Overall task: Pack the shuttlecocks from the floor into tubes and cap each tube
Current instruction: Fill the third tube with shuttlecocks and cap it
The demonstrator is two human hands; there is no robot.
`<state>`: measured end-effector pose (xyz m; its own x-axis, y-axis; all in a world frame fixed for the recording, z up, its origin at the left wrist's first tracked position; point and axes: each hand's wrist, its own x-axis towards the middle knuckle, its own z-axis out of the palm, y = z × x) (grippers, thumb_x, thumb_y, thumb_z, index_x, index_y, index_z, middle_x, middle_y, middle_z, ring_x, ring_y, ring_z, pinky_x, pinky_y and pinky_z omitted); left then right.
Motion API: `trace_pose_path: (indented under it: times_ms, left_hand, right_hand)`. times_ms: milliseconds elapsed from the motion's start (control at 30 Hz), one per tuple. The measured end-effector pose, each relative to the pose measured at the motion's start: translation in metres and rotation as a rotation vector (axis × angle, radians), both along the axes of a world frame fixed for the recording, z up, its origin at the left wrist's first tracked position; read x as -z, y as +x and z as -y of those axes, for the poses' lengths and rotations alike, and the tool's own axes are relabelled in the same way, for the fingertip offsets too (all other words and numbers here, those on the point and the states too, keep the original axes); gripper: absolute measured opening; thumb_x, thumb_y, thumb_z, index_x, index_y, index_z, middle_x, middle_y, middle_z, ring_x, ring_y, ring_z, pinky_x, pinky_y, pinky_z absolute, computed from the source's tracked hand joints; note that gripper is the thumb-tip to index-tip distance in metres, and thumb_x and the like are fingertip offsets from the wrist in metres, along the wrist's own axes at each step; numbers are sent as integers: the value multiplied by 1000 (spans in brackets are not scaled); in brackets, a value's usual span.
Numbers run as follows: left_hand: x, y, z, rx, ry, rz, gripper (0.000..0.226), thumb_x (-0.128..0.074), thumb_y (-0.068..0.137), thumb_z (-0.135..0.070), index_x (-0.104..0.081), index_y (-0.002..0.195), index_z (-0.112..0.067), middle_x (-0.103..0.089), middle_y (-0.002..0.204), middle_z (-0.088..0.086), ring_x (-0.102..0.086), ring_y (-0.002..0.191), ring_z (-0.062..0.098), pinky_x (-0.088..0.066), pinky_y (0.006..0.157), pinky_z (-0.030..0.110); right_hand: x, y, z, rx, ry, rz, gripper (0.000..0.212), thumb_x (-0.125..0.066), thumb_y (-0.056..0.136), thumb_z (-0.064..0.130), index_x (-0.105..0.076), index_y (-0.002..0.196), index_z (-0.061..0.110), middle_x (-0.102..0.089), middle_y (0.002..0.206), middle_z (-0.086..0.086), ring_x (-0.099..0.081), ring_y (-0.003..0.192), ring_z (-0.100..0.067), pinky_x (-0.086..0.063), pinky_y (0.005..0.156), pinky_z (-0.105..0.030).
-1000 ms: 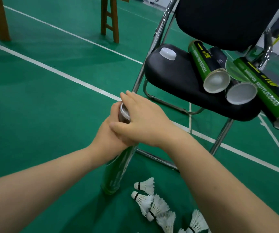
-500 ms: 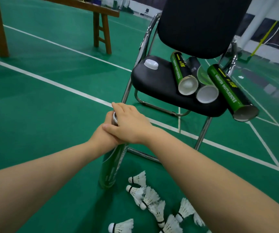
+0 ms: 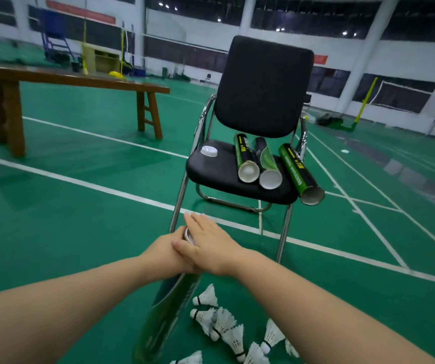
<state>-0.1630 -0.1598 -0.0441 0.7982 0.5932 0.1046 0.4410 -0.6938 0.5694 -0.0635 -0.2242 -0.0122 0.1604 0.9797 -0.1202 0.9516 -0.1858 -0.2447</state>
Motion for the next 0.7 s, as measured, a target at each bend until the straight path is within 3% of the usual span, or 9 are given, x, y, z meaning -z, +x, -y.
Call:
trace_pose_path:
  times_ms: [67,133,233,300,367,433,500,633,700]
  left_hand:
    - [-12,-7,5,-4,-177,153,81,-75,74,-18,-32,142,-10,-52,117,-13,-53,103,-3,-38,84,3]
    - [-28,-18,13,-21,-252,250,71,-77,67,-6,-45,131,-9,-54,93,-20,-53,82,-8,-42,70,2]
    - [-50,-31,31,2,-154,253,72,-75,64,-12,-46,130,-8,-53,86,-14,-54,83,3,-41,64,-1]
    - [-70,-37,46,-12,-86,245,76,-74,66,-14,-41,134,-8,-54,90,-11,-54,88,7,-41,64,-1]
    - [-92,-42,63,-40,62,184,85,-67,72,-24,-25,144,-8,-53,118,1,-56,102,13,-44,77,9]
    - [-113,-48,82,-79,345,-6,77,-53,88,-29,-8,148,-14,-21,151,10,-43,126,19,-37,92,22]
    - [-123,-55,99,-70,484,-15,68,-46,93,-29,-7,148,-17,-10,154,8,-33,133,21,-31,98,26]
    - [-136,-65,122,-73,540,110,62,-36,94,-35,-11,148,-17,-20,152,6,-38,129,20,-32,97,23]
    - [-142,-63,123,-53,466,155,69,-52,89,-31,-17,146,-15,-37,144,5,-48,121,23,-38,91,25]
  right_hand:
    - [-16,-6,10,15,81,8,65,-25,95,54,-8,149,23,-6,158,0,0,145,-22,-7,116,-46]
    - [-33,-15,22,20,159,22,57,-24,96,52,-13,148,31,-10,158,1,-4,144,-24,-9,116,-47]
    - [-52,-30,43,15,262,66,53,-23,98,49,-14,147,35,-12,157,1,-6,144,-22,-10,115,-47]
    - [-66,-39,57,25,319,81,53,-23,98,48,-12,148,34,-11,157,2,-5,144,-21,-11,115,-47]
    - [-80,-48,71,34,375,103,53,-23,98,49,-11,147,36,-10,157,3,-4,144,-20,-12,114,-49]
    - [-93,-58,85,37,414,122,52,-24,97,50,-11,146,38,-9,157,6,-4,144,-18,-14,112,-52]
    - [-102,-68,100,24,421,119,51,-24,97,51,-12,146,41,-8,157,7,-3,143,-17,-15,112,-53]
    - [-116,-74,126,13,494,157,51,-25,96,52,-16,145,40,-12,156,5,-7,143,-19,-17,111,-52]
    - [-123,-73,133,32,506,135,53,-25,96,53,-14,146,39,-11,156,4,-7,143,-20,-16,112,-52]
